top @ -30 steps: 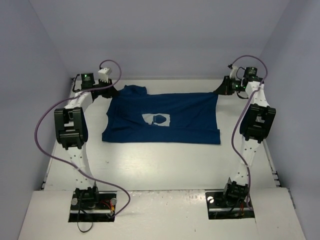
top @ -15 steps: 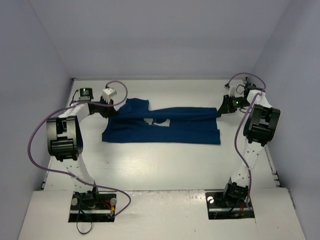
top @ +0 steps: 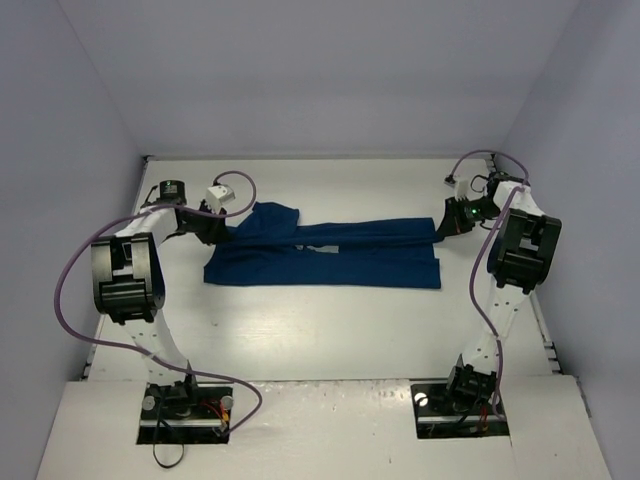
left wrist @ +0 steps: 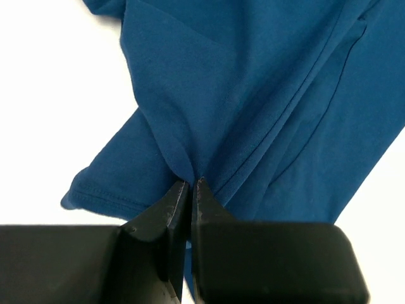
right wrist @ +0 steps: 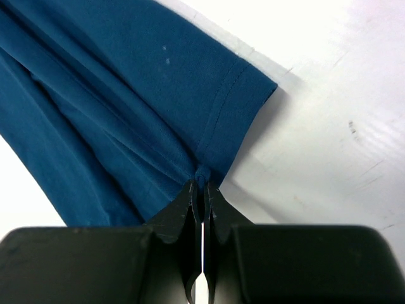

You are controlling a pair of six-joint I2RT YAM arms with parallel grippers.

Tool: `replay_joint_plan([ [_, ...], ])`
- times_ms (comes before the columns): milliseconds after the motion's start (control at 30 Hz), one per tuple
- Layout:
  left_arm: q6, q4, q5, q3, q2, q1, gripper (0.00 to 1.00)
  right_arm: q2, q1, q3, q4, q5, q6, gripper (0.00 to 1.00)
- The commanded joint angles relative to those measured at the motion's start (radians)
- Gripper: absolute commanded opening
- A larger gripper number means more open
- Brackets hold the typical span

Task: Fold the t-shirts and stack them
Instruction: Fold the other side of the tshirt into a rectangle

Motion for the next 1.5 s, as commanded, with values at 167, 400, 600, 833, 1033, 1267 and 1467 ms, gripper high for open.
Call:
replay_joint_plan([
  [167, 0.152, -0.235, -0.042, 0.117, -0.011, 0.016, 0.18, -0.094, 0.022, -0.023, -0.07, 0.104, -0.089, 0.17],
  [400, 0.15, -0.249, 0.009, 0.109, -0.073, 0.034, 0.89, -0.145, 0.027, 0.009, -0.143, 0.069, -0.136, 0.57],
  [600, -0.051, -0.161, 0.058, 0.257, -0.065, 0.048, 0.89, -0.211, 0.041, 0.107, -0.166, -0.022, -0.145, 0.56],
  [833, -0.525, 0.065, -0.094, 0.569, 0.143, 0.024, 0.91, -0.09, 0.147, 0.378, -0.155, -0.139, 0.018, 0.47],
  [1033, -0.713, 0.109, -0.139, 0.645, 0.279, -0.033, 0.91, 0.095, 0.307, 0.591, -0.077, -0.197, 0.254, 0.44],
  [1267, -0.823, 0.219, -0.169, 0.517, 0.287, -0.05, 0.91, 0.223, 0.552, 0.645, 0.253, -0.103, 0.608, 0.45],
  [1467, -0.844, 0.235, -0.16, 0.475, 0.291, -0.053, 0.91, 0.317, 0.655, 0.596, 0.561, -0.015, 0.975, 0.5],
])
